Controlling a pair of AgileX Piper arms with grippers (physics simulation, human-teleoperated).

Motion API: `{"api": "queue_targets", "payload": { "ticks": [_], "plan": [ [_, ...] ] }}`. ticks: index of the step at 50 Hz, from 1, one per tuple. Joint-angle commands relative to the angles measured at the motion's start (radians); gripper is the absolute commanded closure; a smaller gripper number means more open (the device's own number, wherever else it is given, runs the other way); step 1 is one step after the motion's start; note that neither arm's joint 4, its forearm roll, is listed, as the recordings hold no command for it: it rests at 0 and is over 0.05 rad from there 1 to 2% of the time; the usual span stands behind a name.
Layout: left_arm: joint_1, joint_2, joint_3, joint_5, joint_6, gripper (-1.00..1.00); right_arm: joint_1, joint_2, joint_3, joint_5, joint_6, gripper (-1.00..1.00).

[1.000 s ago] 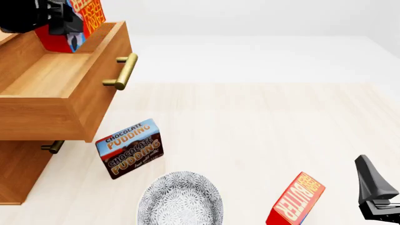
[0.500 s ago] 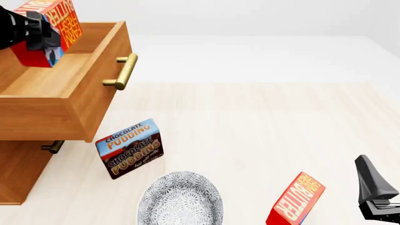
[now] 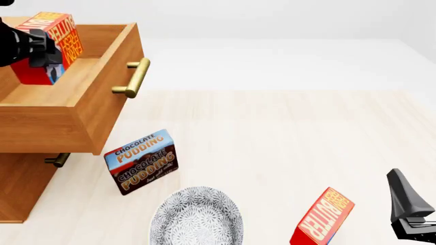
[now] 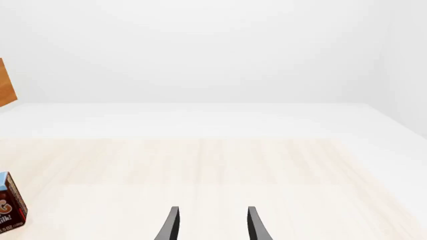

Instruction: Put the butter at the front in the top drawer of the cabinet and close it.

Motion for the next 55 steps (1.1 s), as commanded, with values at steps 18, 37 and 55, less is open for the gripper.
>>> {"api": "queue_targets", "payload": {
  "ticks": [18, 37, 55],
  "plan": [
    [0.036, 0.087, 0.020, -0.083, -0.010, 1.00, 0.000, 0.001, 0.001, -0.002, -0.001, -1.00],
    [0.020, 0.113, 0.053, -0.168, -0.035, 1.00, 0.000, 0.001, 0.001, -0.002, 0.000, -1.00],
    [0.010, 0.125, 0.124, -0.235, -0.053, 1.00, 0.000, 0.001, 0.001, -0.002, -0.001, -1.00]
  ]
}}
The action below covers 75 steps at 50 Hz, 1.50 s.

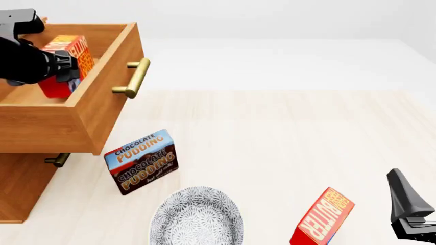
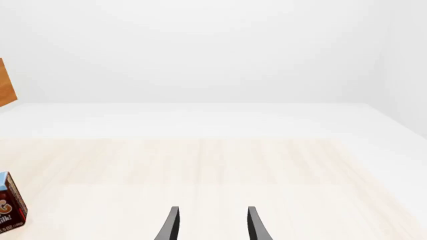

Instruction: Put the butter at the front in the top drawer of the cabinet and close it.

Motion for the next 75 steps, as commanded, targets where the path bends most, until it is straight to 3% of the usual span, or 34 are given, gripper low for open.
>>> {"api": "queue_targets", "payload": {
  "ticks": [1, 29, 30, 51, 56, 75],
  "plan": [
    [-0.004, 0.002, 0.027, -0.049, 0.009, 1.00, 0.000, 0.001, 0.001, -0.002, -0.001, -1.00],
    [-0.028, 0.034, 0.070, -0.089, -0.006, 1.00, 0.000, 0.001, 0.001, -0.002, 0.000, -1.00],
    [-0.029, 0.032, 0.070, -0.089, -0.006, -1.00, 0.000, 0.001, 0.001, -0.002, 0.000, -1.00],
    [-0.013, -0.032, 0.061, -0.033, 0.015, -1.00, 0.000, 0.001, 0.001, -0.002, 0.000, -1.00],
    [0.004, -0.052, 0.059, -0.014, 0.050, -1.00, 0.000, 0.001, 0.001, -0.002, 0.000, -1.00],
    [-0.035, -0.153, -0.006, 0.077, 0.063, -1.00, 0.000, 0.001, 0.001, -0.002, 0.000, -1.00]
  ]
}}
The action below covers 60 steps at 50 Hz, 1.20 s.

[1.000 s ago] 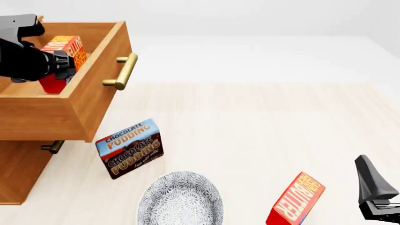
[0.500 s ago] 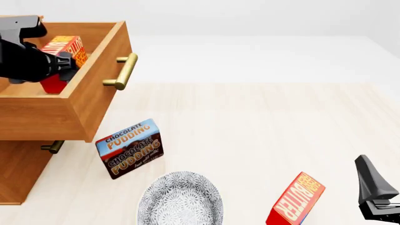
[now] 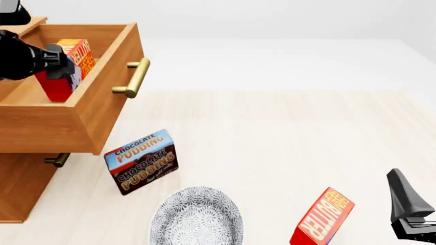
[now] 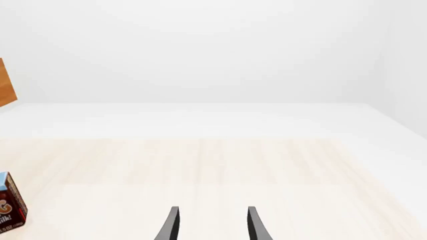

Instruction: Put the butter at the front in the top drawer of the cabinet and close it.

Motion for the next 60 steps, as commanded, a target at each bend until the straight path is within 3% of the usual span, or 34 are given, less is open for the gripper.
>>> {"api": "queue_targets", "payload": {
  "ticks": [1, 28, 35, 45, 60],
  "plan": [
    [-0.022, -0.054, -0.015, 0.035, 0.007, -1.00, 0.000, 0.001, 0.001, -0.002, -0.001, -1.00],
    [-0.033, -0.185, -0.074, 0.157, 0.063, -1.00, -0.001, 0.001, 0.001, -0.002, 0.000, -1.00],
    [-0.040, -0.219, -0.125, 0.213, 0.085, -1.00, 0.000, 0.001, 0.001, -0.002, 0.000, -1.00],
    [-0.085, -0.252, -0.182, 0.260, 0.105, -1.00, 0.000, 0.001, 0.001, -0.002, -0.001, -1.00],
    [-0.187, -0.280, -0.186, 0.272, 0.125, -1.00, 0.000, 0.001, 0.001, -0.002, -0.001, -1.00]
  ]
}}
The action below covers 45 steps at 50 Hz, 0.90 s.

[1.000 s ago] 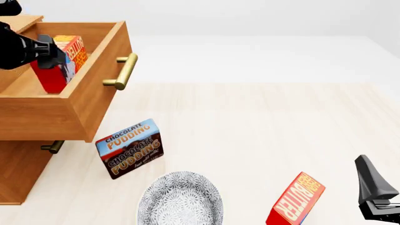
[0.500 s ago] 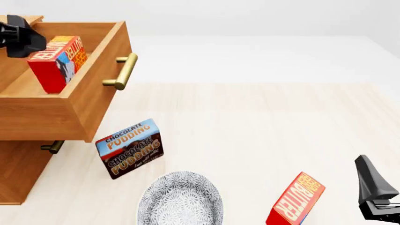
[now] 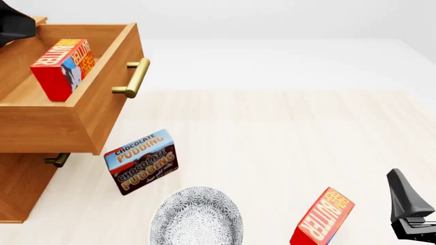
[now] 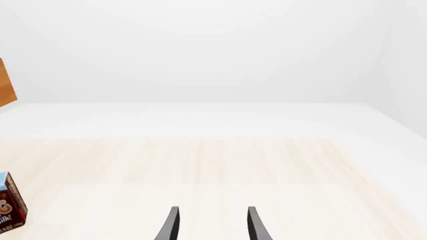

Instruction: Put the butter at the front in the top drawer of the cabinet and close it.

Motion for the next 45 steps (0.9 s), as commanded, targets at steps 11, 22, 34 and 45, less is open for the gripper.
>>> {"api": "queue_targets", "payload": {
  "ticks": [11, 22, 34, 45],
  "plan": [
    [-0.115, -0.020, -0.012, 0.009, 0.036, -1.00, 0.000, 0.001, 0.001, -0.002, 0.000, -1.00],
    [-0.203, 0.045, 0.006, -0.058, 0.013, -1.00, 0.000, 0.001, 0.001, -0.002, 0.000, -1.00],
    [-0.327, 0.141, -0.020, -0.122, -0.005, -1.00, 0.000, 0.001, 0.001, -0.002, 0.000, -1.00],
    [-0.416, 0.233, -0.053, -0.179, -0.034, -1.00, 0.000, 0.001, 0.001, -0.002, 0.000, -1.00]
  ]
}}
